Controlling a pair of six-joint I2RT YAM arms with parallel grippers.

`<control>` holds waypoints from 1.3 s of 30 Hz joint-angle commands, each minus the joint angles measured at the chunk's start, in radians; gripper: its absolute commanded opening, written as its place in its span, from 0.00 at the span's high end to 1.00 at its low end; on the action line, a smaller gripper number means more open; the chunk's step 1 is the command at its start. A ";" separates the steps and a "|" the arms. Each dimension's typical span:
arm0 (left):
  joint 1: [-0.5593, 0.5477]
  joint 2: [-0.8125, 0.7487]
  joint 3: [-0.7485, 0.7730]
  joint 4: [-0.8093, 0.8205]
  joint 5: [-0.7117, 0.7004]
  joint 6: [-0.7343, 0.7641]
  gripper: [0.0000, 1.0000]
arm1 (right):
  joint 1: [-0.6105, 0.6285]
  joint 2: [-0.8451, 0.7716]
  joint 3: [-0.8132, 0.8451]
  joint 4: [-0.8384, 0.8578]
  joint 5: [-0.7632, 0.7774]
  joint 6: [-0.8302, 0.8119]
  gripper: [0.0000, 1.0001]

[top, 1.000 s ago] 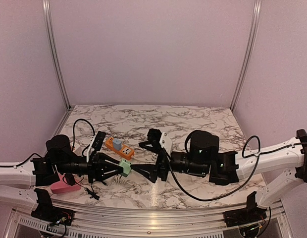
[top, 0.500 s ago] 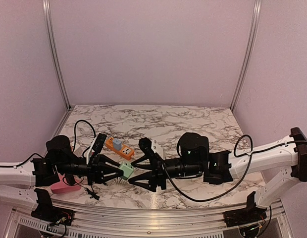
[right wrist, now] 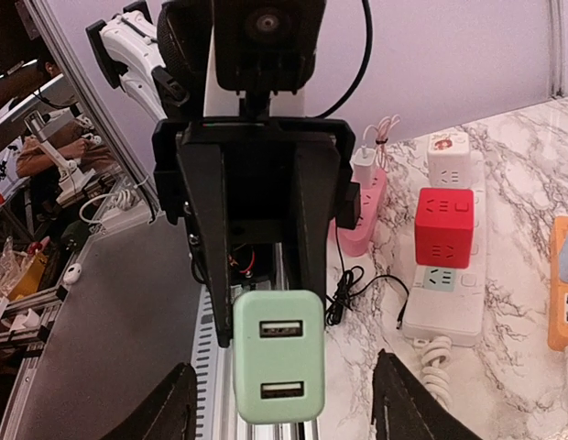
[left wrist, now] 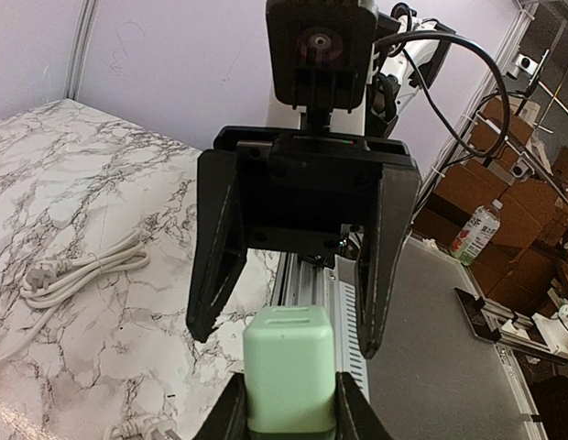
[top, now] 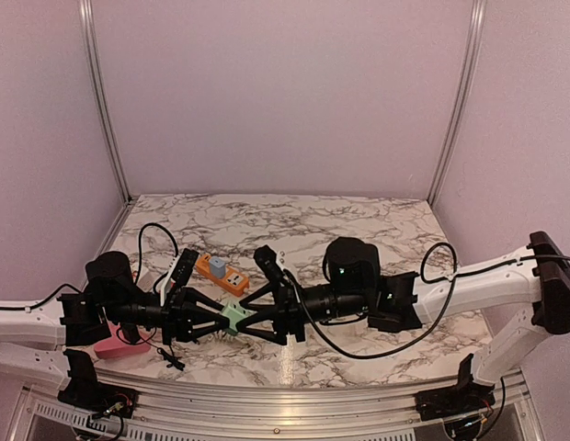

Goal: Insert the plug
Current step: Pass from the left arm to the right

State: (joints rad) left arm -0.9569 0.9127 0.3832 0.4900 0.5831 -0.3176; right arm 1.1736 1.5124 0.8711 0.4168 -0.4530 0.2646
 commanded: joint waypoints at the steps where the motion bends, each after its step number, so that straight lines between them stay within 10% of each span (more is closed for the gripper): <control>1: -0.006 0.000 0.002 0.038 0.008 0.018 1.00 | -0.003 0.017 0.052 0.041 -0.053 0.019 0.42; 11: -0.006 0.008 0.009 0.039 0.004 0.024 1.00 | -0.002 0.056 0.085 0.021 -0.093 0.016 0.59; 18: -0.005 0.014 0.011 0.039 -0.002 0.023 1.00 | -0.004 0.062 0.097 0.019 -0.093 0.015 1.00; 27: -0.005 -0.054 -0.016 0.032 -0.089 0.031 0.02 | -0.034 0.033 0.089 -0.005 -0.046 -0.005 1.00; 39: 0.038 -0.219 -0.076 -0.141 -0.595 -0.029 0.01 | -0.054 0.120 0.253 -0.229 0.248 -0.146 1.00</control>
State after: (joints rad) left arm -0.9470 0.7315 0.3317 0.4419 0.2161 -0.3077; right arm 1.1275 1.5753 1.0080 0.2775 -0.3611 0.1902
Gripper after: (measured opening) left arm 0.988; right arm 0.172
